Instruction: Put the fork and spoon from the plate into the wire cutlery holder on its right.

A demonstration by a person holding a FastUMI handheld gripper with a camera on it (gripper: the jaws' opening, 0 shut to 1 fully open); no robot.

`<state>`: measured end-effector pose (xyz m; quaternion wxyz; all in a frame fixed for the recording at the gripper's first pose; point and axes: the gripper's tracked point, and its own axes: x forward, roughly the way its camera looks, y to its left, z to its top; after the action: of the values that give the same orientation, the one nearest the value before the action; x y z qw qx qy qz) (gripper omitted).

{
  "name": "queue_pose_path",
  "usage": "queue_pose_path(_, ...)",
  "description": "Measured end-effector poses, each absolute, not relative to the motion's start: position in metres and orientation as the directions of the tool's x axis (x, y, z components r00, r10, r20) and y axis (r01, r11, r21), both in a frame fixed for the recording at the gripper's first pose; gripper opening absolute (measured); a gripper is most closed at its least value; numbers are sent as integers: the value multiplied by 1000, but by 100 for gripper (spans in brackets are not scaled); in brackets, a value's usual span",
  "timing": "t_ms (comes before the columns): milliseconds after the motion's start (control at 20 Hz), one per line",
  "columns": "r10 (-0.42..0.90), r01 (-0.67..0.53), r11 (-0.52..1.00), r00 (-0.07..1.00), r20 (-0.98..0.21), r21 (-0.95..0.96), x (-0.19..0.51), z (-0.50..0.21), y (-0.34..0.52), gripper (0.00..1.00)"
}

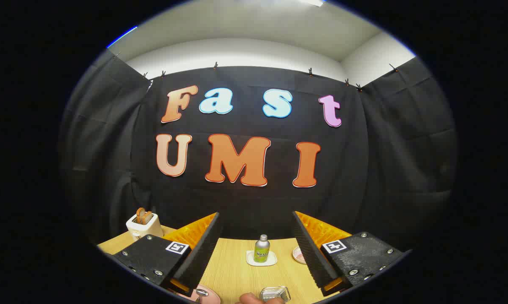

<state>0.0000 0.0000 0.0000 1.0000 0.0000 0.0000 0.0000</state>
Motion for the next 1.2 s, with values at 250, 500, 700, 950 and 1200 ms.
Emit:
queue_pose_path(250, 42, -42, 999, 999, -3, 6, 0, -1, 17, 99)
queue_pose_path(500, 65, -65, 998, 998, 1, 7, 3, 2, 28, 99)
queue_pose_path(700, 76, -76, 997, 996, -39, 10, 6, -10, 34, 99)
queue_pose_path(950, 108, -107, 994, 983, -149, 15, 5, -47, 49, 99)
queue_pose_path(1200, 150, -151, 988, 949, -278, 21, 0, -89, 70, 99)
